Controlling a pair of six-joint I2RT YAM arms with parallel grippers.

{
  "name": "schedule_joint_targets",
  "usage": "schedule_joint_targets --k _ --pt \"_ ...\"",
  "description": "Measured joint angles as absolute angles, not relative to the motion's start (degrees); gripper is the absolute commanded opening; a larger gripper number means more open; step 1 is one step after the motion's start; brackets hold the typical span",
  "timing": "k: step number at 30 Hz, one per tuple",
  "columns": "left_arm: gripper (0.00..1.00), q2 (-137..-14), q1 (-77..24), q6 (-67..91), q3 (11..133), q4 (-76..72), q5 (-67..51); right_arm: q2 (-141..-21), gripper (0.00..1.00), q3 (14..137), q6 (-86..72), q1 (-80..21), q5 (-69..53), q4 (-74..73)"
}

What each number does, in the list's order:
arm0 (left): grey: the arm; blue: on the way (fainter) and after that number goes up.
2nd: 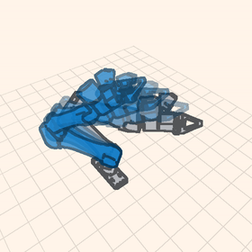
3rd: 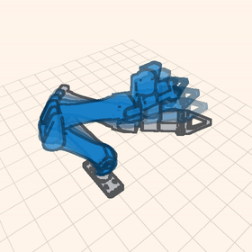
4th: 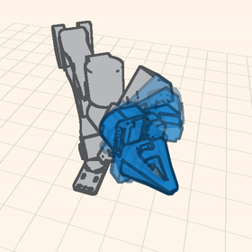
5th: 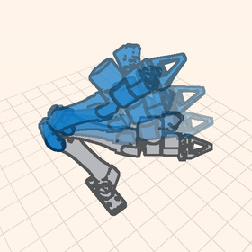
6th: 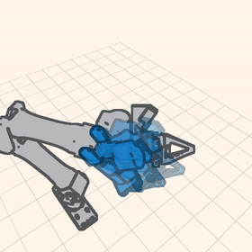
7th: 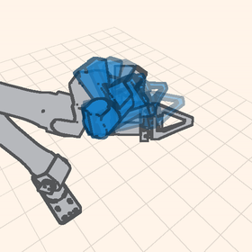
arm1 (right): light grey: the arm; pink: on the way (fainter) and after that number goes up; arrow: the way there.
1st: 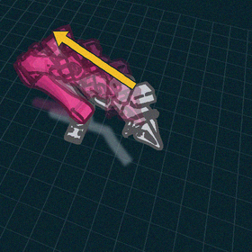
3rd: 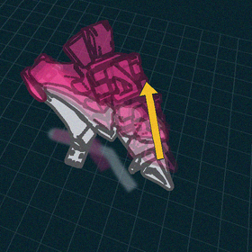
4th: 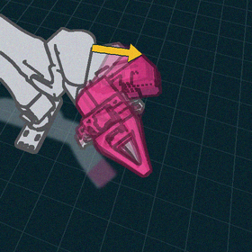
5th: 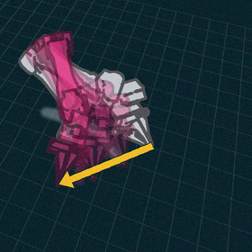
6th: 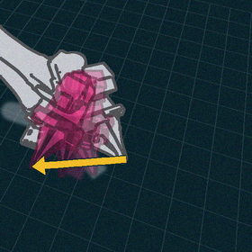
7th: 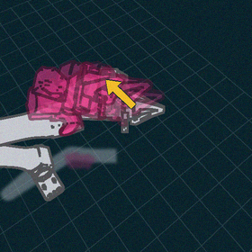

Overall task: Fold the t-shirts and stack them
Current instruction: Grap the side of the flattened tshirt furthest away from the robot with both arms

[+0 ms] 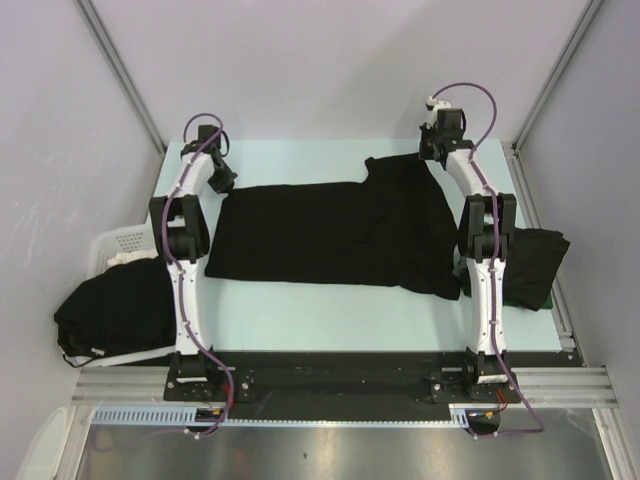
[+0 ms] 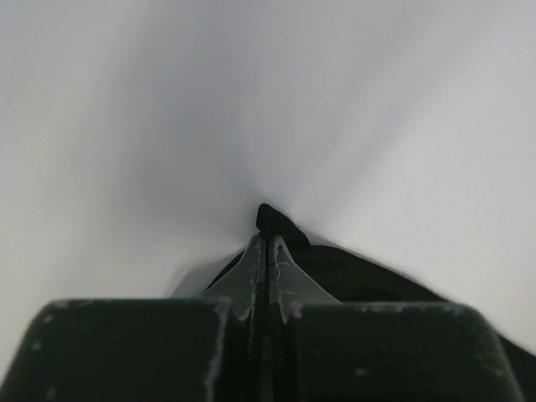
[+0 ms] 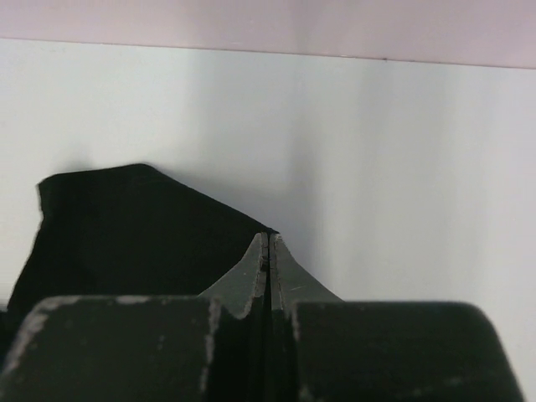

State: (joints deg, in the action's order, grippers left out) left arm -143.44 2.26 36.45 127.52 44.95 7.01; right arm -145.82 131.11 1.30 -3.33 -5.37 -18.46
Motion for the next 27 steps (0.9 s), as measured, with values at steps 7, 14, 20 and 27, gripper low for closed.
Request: schedule_joint_targets --k 7,14,20,27 --pt "0.00 -139.33 1.85 34.59 122.87 47.77 6.61 -139.15 0.00 127.37 1.56 -3.42 -2.85 -21.06" --pt "0.00 -129.88 1.26 31.99 114.89 48.71 6.83 -131.48 0.00 121.56 2.02 -3.77 -0.36 -25.21" --pt "0.00 -126.37 1.23 29.93 114.30 48.51 6.87 -127.13 0.00 116.99 2.20 -4.58 1.43 -29.45" --pt "0.00 -123.76 1.23 28.36 109.67 48.10 6.74 -124.79 0.00 113.43 1.52 -5.30 4.64 -34.92"
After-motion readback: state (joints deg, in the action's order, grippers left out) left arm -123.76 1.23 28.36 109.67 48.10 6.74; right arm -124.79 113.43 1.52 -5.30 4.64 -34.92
